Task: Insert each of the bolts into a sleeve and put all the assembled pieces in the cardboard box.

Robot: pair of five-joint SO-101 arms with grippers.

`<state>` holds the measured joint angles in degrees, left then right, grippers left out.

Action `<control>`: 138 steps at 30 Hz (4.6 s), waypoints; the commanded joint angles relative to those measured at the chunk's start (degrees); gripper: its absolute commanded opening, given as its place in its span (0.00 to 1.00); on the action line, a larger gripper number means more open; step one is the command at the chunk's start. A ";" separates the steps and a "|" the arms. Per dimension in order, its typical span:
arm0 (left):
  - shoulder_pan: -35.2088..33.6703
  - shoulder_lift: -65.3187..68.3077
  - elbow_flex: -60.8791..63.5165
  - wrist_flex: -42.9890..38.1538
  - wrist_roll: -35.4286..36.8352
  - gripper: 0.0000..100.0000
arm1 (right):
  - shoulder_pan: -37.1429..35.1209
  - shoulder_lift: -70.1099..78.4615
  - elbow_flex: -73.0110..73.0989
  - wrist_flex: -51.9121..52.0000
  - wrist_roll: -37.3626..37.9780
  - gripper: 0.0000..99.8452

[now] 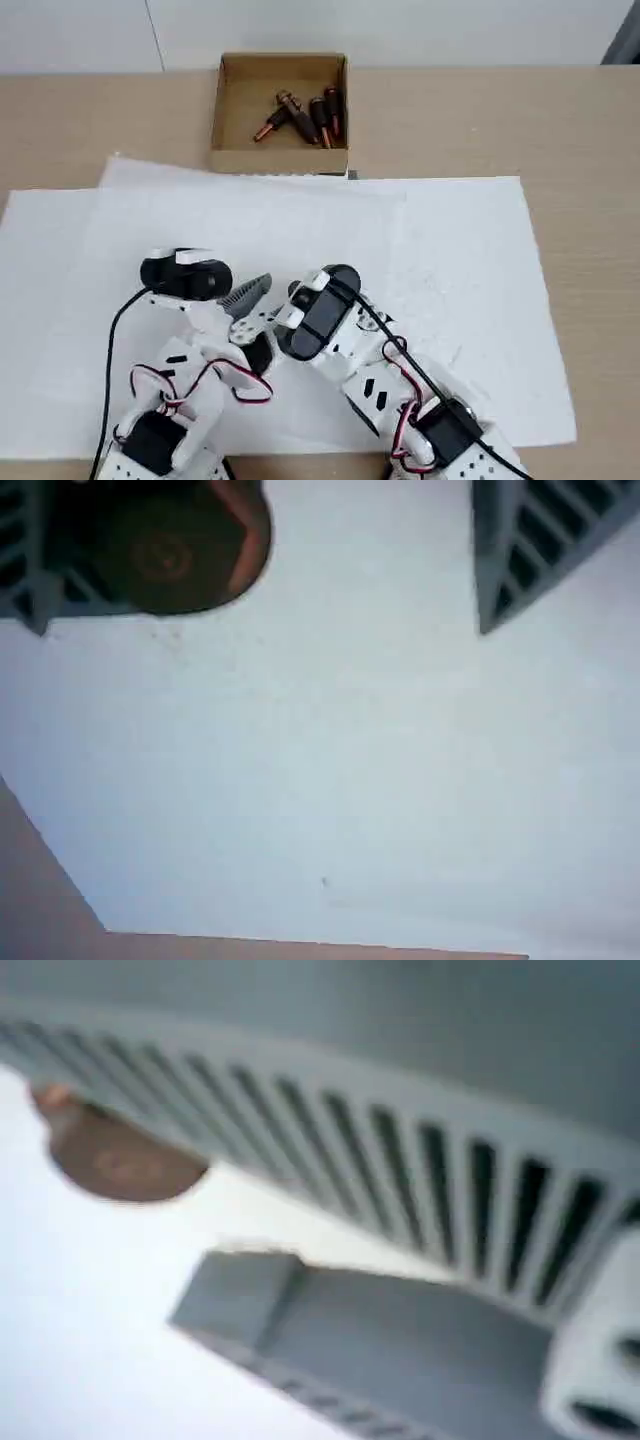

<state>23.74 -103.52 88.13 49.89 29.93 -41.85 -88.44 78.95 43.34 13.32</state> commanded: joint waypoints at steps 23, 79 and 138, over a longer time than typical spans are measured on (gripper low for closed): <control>-10.02 -0.44 -7.60 0.09 -4.92 0.01 | 4.62 -0.66 -0.18 -1.80 0.53 0.00; -33.14 -0.44 8.22 0.53 -19.96 0.01 | 23.34 83.12 -82.73 -0.31 -14.42 0.00; -24.26 -0.35 8.22 0.53 -32.97 0.01 | 20.44 126.81 -123.60 -4.62 9.76 0.00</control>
<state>-0.79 -103.43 96.66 50.24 -2.59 -22.42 45.19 -41.85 35.25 25.80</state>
